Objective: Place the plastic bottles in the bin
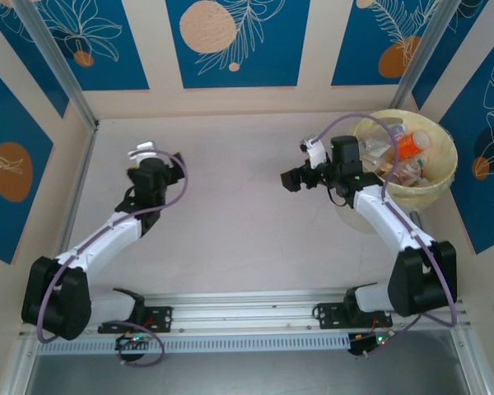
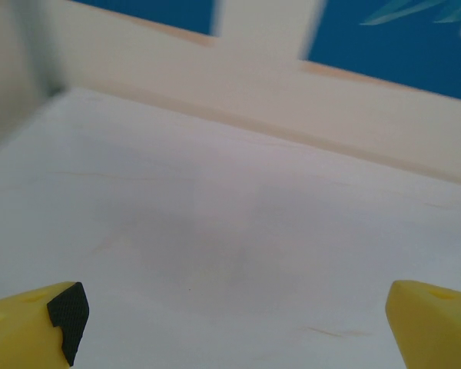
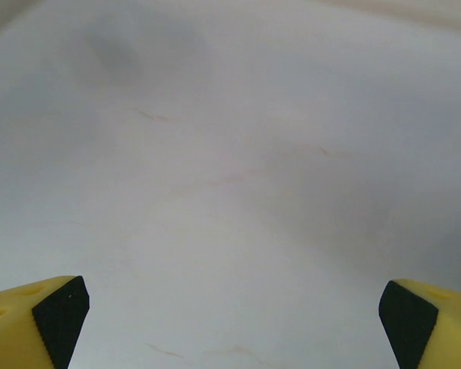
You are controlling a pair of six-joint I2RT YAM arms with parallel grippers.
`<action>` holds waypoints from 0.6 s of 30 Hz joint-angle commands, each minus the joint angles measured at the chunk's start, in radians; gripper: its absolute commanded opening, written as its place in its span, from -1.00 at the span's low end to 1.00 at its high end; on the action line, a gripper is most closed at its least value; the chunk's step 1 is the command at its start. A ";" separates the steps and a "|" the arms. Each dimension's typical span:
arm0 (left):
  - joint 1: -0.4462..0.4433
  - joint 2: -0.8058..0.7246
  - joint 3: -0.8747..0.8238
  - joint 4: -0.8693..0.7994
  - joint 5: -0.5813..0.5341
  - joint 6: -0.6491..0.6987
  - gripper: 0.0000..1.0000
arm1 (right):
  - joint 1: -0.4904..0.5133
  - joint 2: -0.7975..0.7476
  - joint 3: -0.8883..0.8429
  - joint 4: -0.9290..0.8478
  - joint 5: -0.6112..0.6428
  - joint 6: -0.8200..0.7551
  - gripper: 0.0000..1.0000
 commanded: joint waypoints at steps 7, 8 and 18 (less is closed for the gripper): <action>0.221 0.044 -0.211 0.092 -0.070 0.198 1.00 | -0.067 0.065 -0.194 0.338 0.134 0.041 0.99; 0.229 0.070 -0.226 0.124 -0.057 0.215 1.00 | -0.075 0.070 -0.210 0.372 0.149 0.047 0.99; 0.254 0.263 -0.189 0.328 0.278 0.347 1.00 | -0.185 0.119 -0.346 0.627 0.055 0.116 0.99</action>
